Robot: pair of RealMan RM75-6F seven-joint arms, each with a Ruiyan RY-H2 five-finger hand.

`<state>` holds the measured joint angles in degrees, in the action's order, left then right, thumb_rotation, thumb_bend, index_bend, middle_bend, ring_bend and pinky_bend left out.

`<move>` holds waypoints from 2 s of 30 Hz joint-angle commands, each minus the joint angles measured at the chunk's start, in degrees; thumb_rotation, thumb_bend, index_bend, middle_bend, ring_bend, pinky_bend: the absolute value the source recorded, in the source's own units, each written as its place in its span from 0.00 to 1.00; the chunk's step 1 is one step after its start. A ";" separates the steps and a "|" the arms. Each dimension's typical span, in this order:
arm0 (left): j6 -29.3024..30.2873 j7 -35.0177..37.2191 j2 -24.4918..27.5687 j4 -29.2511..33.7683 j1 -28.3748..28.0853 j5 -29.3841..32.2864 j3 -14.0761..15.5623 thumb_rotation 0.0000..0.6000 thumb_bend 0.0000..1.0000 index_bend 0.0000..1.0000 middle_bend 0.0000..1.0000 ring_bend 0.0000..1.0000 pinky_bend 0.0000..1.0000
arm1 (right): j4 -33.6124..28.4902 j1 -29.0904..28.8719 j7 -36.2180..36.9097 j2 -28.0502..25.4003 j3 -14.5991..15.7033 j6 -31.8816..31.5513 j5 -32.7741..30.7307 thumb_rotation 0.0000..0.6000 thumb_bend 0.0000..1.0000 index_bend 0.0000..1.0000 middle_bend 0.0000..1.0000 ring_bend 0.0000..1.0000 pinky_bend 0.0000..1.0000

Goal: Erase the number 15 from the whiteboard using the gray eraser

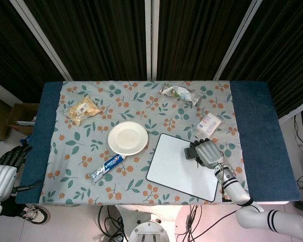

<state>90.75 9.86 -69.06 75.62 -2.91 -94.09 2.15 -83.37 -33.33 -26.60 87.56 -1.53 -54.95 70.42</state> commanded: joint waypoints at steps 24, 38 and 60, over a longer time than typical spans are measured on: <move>0.27 -0.01 0.23 0.33 0.06 -0.13 0.03 0.70 0.07 0.10 0.09 0.08 0.18 | -16.61 3.53 -1.41 -6.43 8.41 -1.26 11.22 1.00 0.40 0.68 0.58 0.52 0.65; -0.08 0.07 0.01 0.01 -0.04 -0.01 0.06 0.70 0.07 0.10 0.09 0.08 0.18 | -2.12 -1.99 -5.60 4.62 -3.37 0.55 1.46 1.00 0.40 0.69 0.58 0.52 0.65; 0.29 -0.30 -0.07 0.28 0.07 -0.46 0.22 0.70 0.07 0.10 0.09 0.08 0.18 | -9.37 2.02 0.96 -5.94 4.81 -1.01 6.10 1.00 0.40 0.70 0.59 0.52 0.65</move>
<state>91.07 9.58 -69.13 75.86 -2.81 -94.52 2.35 -91.43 -32.35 -26.91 83.12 1.94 -54.86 74.90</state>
